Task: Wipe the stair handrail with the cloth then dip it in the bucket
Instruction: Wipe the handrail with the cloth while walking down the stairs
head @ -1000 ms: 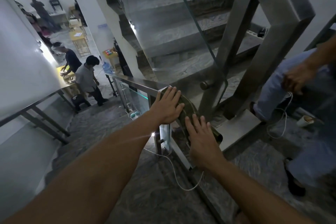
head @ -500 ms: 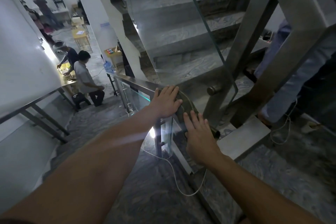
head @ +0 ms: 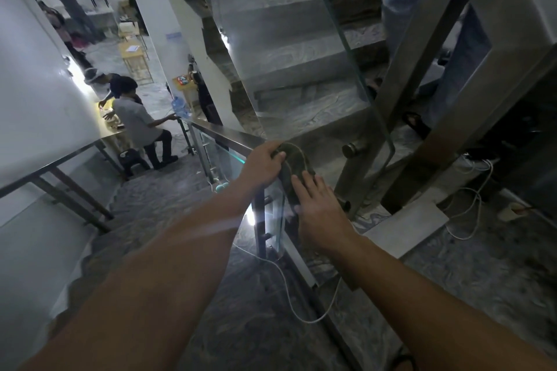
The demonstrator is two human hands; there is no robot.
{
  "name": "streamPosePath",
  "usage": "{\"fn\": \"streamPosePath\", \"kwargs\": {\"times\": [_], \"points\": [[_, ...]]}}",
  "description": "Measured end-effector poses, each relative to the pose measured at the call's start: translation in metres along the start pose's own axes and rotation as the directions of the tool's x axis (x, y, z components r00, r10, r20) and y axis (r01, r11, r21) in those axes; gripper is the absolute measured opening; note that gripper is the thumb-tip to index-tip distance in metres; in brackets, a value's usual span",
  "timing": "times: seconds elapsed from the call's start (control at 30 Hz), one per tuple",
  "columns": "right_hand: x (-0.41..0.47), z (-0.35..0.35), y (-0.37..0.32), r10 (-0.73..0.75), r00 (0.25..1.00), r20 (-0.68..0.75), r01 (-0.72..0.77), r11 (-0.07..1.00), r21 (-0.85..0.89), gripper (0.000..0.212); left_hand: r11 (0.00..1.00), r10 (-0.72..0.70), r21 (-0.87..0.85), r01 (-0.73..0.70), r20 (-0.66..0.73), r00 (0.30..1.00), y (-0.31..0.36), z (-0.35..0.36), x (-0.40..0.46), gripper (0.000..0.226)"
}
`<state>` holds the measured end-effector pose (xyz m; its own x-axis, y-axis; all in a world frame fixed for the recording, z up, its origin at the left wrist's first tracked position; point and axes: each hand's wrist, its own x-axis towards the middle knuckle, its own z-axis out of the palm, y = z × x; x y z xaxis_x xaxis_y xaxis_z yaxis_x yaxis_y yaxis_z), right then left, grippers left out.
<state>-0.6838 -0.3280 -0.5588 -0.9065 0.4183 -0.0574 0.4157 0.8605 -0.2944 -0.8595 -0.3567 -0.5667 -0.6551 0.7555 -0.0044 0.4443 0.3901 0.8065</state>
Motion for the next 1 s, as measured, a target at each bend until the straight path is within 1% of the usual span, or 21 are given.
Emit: {"fn": "streamPosePath", "kwargs": {"times": [0.07,0.13,0.23,0.33,0.4,0.47,0.53,0.6,0.67,0.73,0.83,0.9,1.0], "points": [[-0.008,0.001,0.001,-0.024,1.000,-0.017,0.024,1.000,-0.006,0.076,1.000,-0.012,-0.022,0.011,-0.032,0.999,-0.001,0.001,-0.010,0.029],[-0.021,0.001,0.001,-0.048,0.998,-0.032,0.048,0.999,-0.025,0.079,1.000,-0.022,-0.010,0.021,-0.060,0.998,0.000,0.003,-0.024,0.037],[-0.045,-0.004,0.001,-0.072,0.997,-0.012,0.071,0.997,-0.038,0.075,1.000,-0.010,0.021,0.011,-0.076,0.997,0.008,0.020,-0.053,0.045],[-0.075,-0.010,0.005,-0.061,0.997,0.037,0.062,0.998,-0.031,0.071,0.999,-0.014,0.030,0.016,-0.077,0.997,0.020,0.041,-0.077,0.050],[-0.097,-0.008,0.013,-0.061,0.997,0.050,0.063,0.997,-0.047,0.067,0.991,0.012,0.130,-0.004,-0.057,0.998,0.023,0.051,-0.090,0.052],[-0.119,-0.003,0.024,-0.088,0.996,0.013,0.088,0.995,-0.046,0.070,0.966,0.025,0.258,-0.016,-0.029,0.999,0.026,0.060,-0.106,0.055],[-0.138,0.001,0.037,-0.090,0.996,-0.005,0.089,0.995,-0.035,0.067,0.938,0.037,0.345,-0.029,-0.016,0.999,0.029,0.068,-0.125,0.059],[-0.154,0.002,0.057,-0.056,0.998,-0.020,0.056,0.998,0.008,0.063,0.914,0.058,0.403,-0.055,0.006,0.998,0.035,0.076,-0.142,0.064],[-0.163,-0.005,0.080,-0.010,1.000,-0.020,0.011,0.998,0.064,0.062,0.878,0.081,0.471,-0.083,0.025,0.996,0.044,0.084,-0.155,0.074],[-0.161,-0.015,0.102,-0.003,1.000,-0.001,0.003,0.999,0.049,0.064,0.839,0.052,0.540,-0.064,0.039,0.998,0.057,0.091,-0.164,0.084],[-0.145,-0.032,0.123,0.008,0.999,0.038,-0.006,0.999,-0.054,0.074,0.812,-0.010,0.583,-0.038,0.079,0.997,0.079,0.103,-0.177,0.079],[-0.138,-0.039,0.135,0.032,0.999,0.029,-0.030,0.997,-0.065,0.074,0.799,0.013,0.596,-0.076,0.110,0.994,0.094,0.109,-0.185,0.078],[-0.131,-0.045,0.150,0.061,0.998,0.008,-0.060,0.998,-0.037,0.080,0.770,0.062,0.619,-0.156,0.171,0.983,0.110,0.121,-0.191,0.070]]}}
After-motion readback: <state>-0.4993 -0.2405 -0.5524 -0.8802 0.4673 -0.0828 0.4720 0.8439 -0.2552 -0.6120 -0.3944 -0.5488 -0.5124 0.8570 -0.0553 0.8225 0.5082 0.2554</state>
